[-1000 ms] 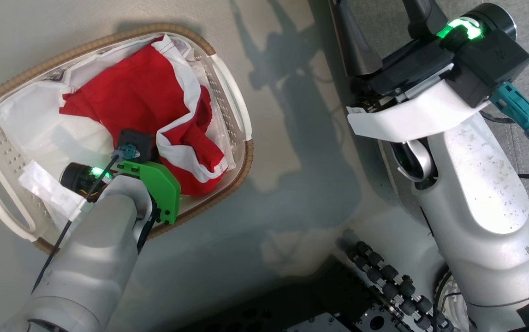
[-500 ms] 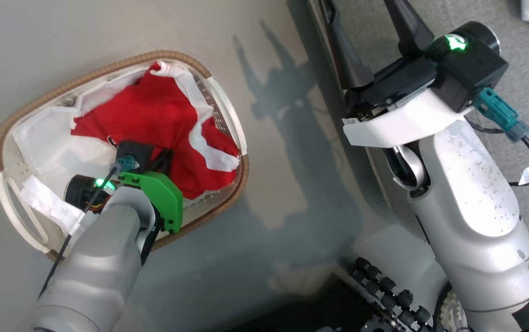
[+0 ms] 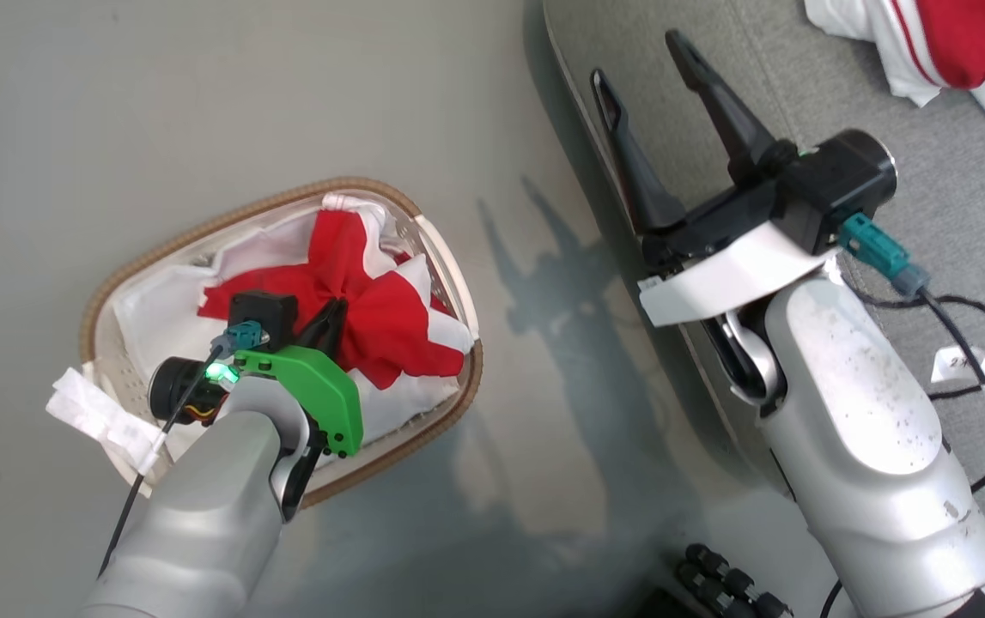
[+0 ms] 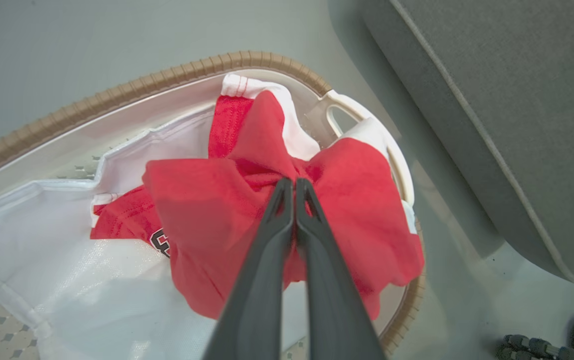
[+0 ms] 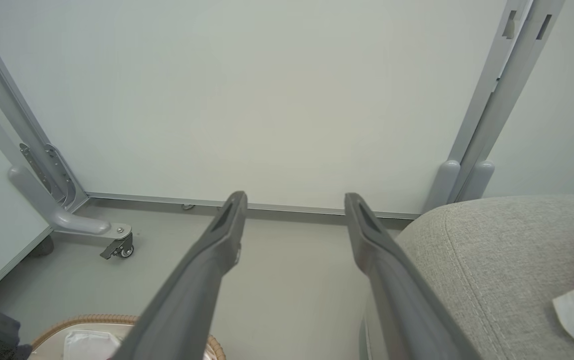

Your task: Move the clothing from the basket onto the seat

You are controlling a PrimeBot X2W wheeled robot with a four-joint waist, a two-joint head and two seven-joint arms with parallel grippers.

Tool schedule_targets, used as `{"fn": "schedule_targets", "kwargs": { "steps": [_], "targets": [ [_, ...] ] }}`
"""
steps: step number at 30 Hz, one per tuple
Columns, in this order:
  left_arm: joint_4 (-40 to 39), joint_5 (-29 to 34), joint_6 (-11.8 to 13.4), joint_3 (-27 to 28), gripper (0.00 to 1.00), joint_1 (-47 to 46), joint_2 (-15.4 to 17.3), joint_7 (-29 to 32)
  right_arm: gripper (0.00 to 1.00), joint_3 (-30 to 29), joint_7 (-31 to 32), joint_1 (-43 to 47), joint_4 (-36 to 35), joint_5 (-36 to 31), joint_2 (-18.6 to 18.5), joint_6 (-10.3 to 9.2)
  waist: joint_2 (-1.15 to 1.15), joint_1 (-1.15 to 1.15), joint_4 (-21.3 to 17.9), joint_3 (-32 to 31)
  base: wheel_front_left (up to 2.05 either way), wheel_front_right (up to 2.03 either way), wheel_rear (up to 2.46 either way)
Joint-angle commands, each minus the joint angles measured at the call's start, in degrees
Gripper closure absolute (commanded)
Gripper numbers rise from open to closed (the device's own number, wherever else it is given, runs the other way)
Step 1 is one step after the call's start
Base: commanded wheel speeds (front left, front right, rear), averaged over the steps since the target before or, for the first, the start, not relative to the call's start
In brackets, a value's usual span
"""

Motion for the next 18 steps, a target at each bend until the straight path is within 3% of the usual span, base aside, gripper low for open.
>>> {"fn": "schedule_targets", "kwargs": {
  "steps": [1,18],
  "targets": [
    [-0.92,1.13,-0.17,0.99,1.0,1.41,0.11,-0.19,0.0,-0.27,-0.1,1.6,0.56,-0.37,-0.23,-0.08,0.0,0.0,1.97,-4.58,0.0,0.0,0.0],
    [-15.65,12.73,-0.16,14.67,1.0,12.53,-2.17,-0.21,0.0,-0.59,-0.1,10.8,5.79,-1.2,-0.26,-0.08,0.0,0.0,6.57,-19.14,0.0,0.0,0.0]
  ]
}}
